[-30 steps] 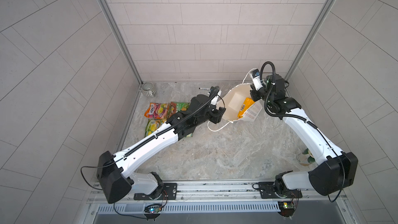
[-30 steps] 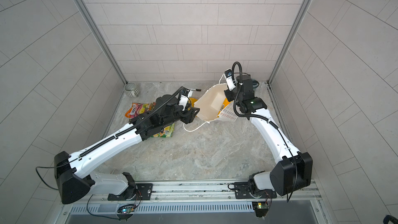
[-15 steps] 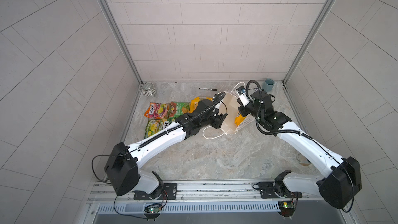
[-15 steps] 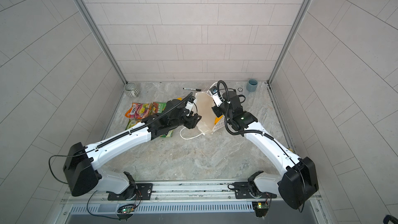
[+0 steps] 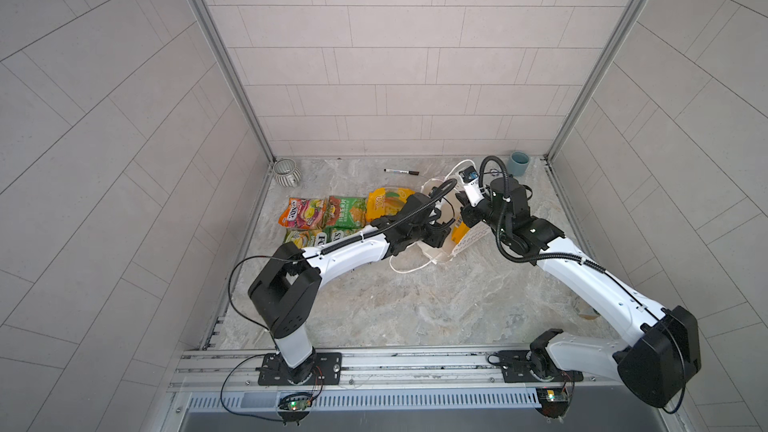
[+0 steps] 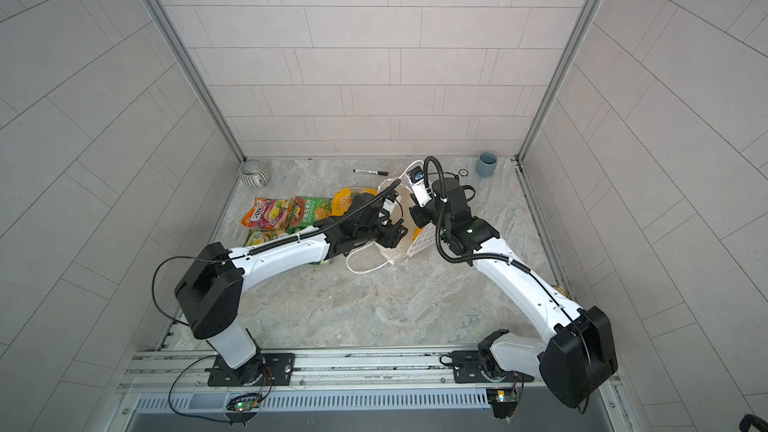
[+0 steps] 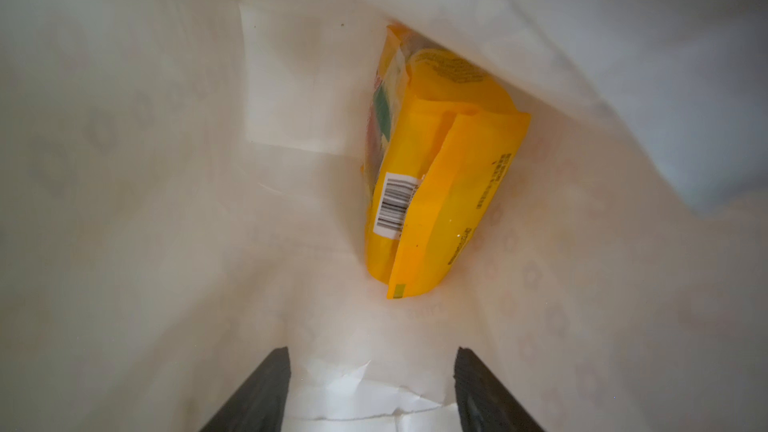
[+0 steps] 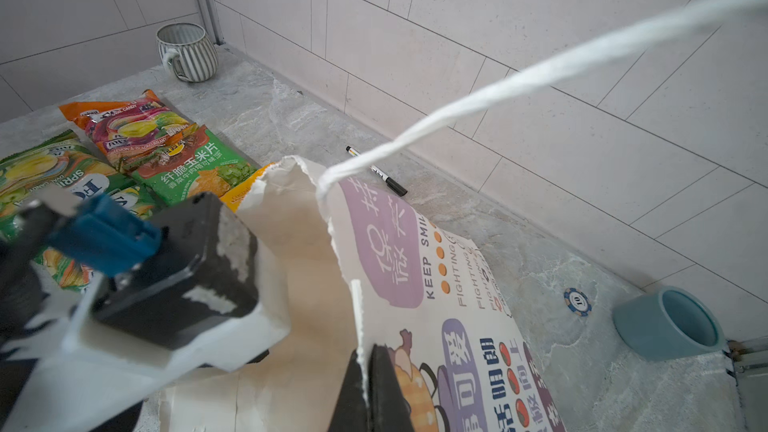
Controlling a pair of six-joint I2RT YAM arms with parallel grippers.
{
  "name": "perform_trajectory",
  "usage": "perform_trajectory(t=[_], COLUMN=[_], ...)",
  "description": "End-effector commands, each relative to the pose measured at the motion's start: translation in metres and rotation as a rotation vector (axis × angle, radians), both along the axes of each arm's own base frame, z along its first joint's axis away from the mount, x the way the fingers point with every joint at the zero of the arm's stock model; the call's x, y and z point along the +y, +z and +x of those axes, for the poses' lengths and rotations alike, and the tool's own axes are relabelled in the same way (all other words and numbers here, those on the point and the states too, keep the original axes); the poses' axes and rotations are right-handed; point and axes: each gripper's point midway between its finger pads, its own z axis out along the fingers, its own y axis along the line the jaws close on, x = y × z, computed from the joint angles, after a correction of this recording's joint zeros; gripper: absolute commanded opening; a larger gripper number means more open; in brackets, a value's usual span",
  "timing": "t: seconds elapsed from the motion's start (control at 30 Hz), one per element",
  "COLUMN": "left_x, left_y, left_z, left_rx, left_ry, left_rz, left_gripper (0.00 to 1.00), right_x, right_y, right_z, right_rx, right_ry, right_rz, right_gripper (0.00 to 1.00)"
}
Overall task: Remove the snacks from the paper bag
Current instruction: 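Lower the left gripper into the bag toward the second yellow pack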
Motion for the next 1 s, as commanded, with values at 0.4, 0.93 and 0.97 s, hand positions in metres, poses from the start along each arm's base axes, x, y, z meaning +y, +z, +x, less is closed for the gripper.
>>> perform_trajectory(t=[0.4, 0.93, 0.97], left_x=[-0.051, -0.081, -0.083], left_y=[0.009, -0.027, -0.029], left_z=[0.016, 0.038, 0.039], left_rx=[-0.054, -0.041, -0.04], left_ry=[-0.075, -0.039, -0.04], left_rz=[-0.115, -0.132, -0.133], left_gripper=[0.81, 0.78, 0.76], right_x=[0.001, 0.007, 0.008], right_y=[0.037, 0.039, 0.039], right_z=[-0.008, -0.009, -0.009], right_rx=[-0.033, -0.014, -0.015], right_ry=[0.051, 0.086, 0.088], right_rz=[0.144, 0.194, 0.197], right_gripper=[0.0, 0.0, 0.0])
